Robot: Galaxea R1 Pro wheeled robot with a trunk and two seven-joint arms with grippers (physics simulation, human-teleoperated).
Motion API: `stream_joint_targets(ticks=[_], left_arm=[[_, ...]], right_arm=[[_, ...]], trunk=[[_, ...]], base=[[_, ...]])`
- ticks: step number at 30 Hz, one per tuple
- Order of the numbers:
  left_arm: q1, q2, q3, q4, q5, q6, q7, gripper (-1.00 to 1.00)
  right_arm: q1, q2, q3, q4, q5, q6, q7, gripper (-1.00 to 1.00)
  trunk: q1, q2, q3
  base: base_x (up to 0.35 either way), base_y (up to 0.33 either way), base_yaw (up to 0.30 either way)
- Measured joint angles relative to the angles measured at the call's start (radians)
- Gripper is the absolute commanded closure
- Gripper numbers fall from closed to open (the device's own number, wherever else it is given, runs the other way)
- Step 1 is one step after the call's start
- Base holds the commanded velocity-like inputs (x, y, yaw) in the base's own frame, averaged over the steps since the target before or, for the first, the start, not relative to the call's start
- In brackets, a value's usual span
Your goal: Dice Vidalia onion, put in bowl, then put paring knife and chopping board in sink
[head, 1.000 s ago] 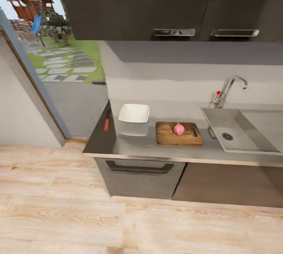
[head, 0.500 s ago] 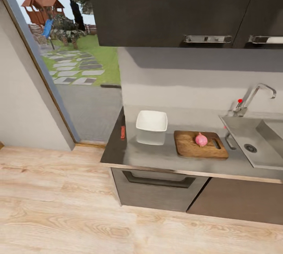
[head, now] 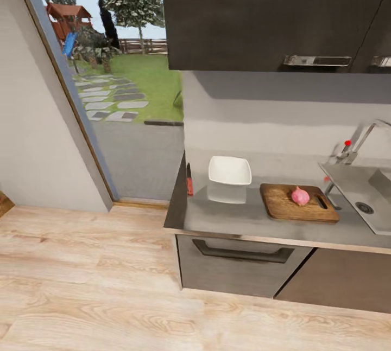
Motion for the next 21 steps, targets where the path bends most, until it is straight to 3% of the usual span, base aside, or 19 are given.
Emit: stream_joint_targets(ticks=[13, 17, 18, 21], left_arm=[[0.000, 0.000, 0.000, 0.002, 0.000, 0.000, 0.000, -1.00], [0.000, -0.001, 0.000, 0.009, 0.000, 0.000, 0.000, -1.00], [0.000, -0.001, 0.000, 0.010, 0.000, 0.000, 0.000, -1.00], [0.000, -0.004, 0.000, 0.014, 0.000, 0.001, -0.001, -1.00]], right_arm=[[0.000, 0.000, 0.000, 0.000, 0.000, 0.000, 0.000, -1.00], [0.000, 0.000, 0.000, -0.006, 0.001, 0.000, 0.001, -1.00], [0.000, 0.000, 0.000, -0.018, 0.002, -0.004, 0.002, -1.00], [0.000, -0.002, 0.002, -0.200, 0.010, 0.016, -0.022, -1.00]], trunk=[[0.000, 0.000, 0.020], [0.000, 0.000, 0.025], [0.000, 0.000, 0.026], [0.000, 0.000, 0.026]], base=[[0.000, 0.295, 0.000], [0.000, 0.103, 0.000], [0.000, 0.014, 0.000], [0.000, 0.007, 0.000]])
